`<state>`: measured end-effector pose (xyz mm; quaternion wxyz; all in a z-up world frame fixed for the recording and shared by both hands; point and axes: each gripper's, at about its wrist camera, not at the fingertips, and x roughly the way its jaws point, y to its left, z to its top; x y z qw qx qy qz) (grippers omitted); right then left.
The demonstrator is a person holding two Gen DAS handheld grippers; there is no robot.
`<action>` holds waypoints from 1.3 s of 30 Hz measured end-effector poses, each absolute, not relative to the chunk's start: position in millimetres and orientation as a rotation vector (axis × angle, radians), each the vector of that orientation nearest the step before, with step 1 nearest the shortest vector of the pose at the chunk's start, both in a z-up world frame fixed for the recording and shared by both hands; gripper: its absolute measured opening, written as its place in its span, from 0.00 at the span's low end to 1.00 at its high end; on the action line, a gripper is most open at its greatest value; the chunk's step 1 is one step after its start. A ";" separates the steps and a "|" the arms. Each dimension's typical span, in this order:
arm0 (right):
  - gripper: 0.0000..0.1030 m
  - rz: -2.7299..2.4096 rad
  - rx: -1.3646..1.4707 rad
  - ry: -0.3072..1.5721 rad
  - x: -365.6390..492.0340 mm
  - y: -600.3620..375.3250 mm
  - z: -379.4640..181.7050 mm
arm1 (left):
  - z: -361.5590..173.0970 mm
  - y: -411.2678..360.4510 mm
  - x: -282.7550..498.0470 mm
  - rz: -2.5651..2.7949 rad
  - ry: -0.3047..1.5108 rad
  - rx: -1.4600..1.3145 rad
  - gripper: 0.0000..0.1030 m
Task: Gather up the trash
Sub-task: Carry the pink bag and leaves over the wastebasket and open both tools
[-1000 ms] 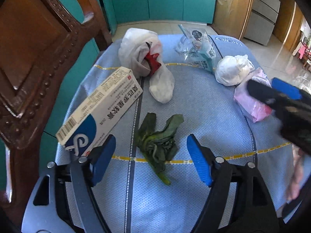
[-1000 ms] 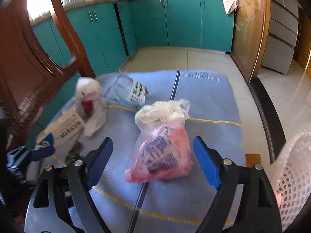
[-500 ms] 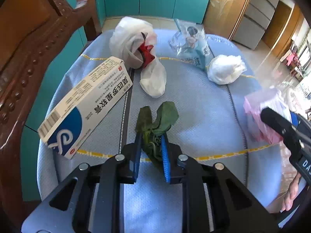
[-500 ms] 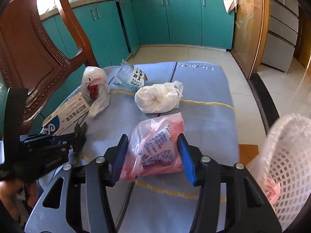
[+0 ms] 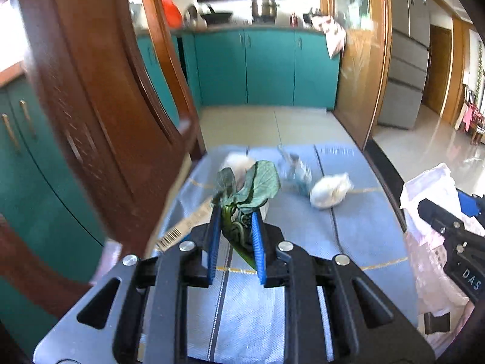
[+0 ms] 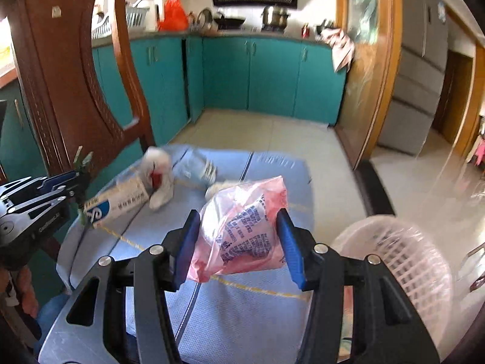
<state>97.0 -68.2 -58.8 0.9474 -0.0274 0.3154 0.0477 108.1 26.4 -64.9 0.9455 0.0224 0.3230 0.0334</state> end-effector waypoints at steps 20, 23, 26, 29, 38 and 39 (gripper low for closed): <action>0.50 0.002 -0.086 0.514 39.6 -44.1 -9.7 | -15.6 24.1 45.7 0.073 0.541 0.075 0.21; 0.50 0.003 -0.079 0.507 37.7 -43.7 -7.9 | -13.2 22.9 42.8 0.070 0.532 0.074 0.21; 0.50 0.004 -0.078 0.506 37.5 -43.6 -7.8 | -13.3 22.3 42.0 0.066 0.531 0.073 0.21; 0.50 0.008 -0.073 0.505 35.9 -44.0 -7.9 | -12.0 22.9 40.4 0.061 0.531 0.070 0.21; 0.50 0.015 -0.059 0.511 33.5 -49.9 -10.4 | -10.9 19.0 39.4 0.061 0.529 0.076 0.21; 0.50 0.015 -0.057 0.511 33.2 -51.2 -10.6 | -11.2 18.2 39.6 0.060 0.529 0.078 0.21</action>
